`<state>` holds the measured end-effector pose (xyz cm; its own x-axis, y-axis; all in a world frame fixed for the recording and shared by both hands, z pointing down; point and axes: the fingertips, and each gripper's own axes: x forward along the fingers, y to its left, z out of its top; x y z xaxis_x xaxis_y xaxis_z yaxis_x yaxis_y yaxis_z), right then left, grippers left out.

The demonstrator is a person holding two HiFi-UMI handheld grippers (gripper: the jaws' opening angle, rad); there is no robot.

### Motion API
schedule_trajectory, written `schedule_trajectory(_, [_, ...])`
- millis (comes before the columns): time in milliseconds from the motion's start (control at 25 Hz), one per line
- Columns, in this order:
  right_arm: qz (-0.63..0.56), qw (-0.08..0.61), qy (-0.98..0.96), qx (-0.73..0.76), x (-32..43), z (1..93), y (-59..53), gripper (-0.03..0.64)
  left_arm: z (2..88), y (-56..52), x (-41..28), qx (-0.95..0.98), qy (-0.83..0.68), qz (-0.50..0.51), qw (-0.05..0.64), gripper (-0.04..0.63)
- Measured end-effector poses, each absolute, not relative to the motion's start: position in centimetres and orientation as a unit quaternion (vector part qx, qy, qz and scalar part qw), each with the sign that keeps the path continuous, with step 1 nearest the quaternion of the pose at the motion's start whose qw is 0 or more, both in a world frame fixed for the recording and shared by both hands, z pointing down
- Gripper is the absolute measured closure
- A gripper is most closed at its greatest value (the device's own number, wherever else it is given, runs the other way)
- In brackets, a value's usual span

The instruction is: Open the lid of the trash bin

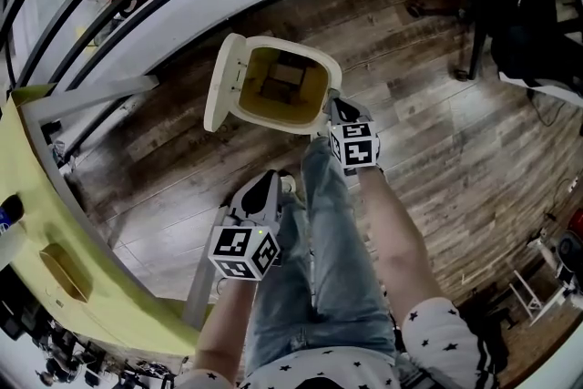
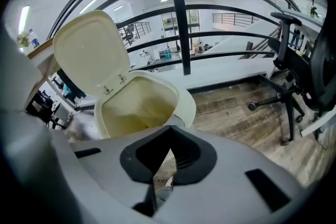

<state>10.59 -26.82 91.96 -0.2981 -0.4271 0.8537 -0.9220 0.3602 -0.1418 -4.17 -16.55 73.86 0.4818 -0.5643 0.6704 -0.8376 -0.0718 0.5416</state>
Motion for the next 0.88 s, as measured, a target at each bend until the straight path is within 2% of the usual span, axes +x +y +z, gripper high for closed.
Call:
schedule_trajectory(120, [0.337,0.377,-0.73,0.46,10.5,91.5,-26.4,0.624,73.5,-16.3,-4.2,0.72,-0.488,0.144,0.472,0.583])
schedule_trajectory(880, [0.306,0.285,-0.765,0.489,7.5,78.3,-22.0,0.623,67.9,-12.8,-5.6,0.741,-0.49,0.147,0.435,0.583])
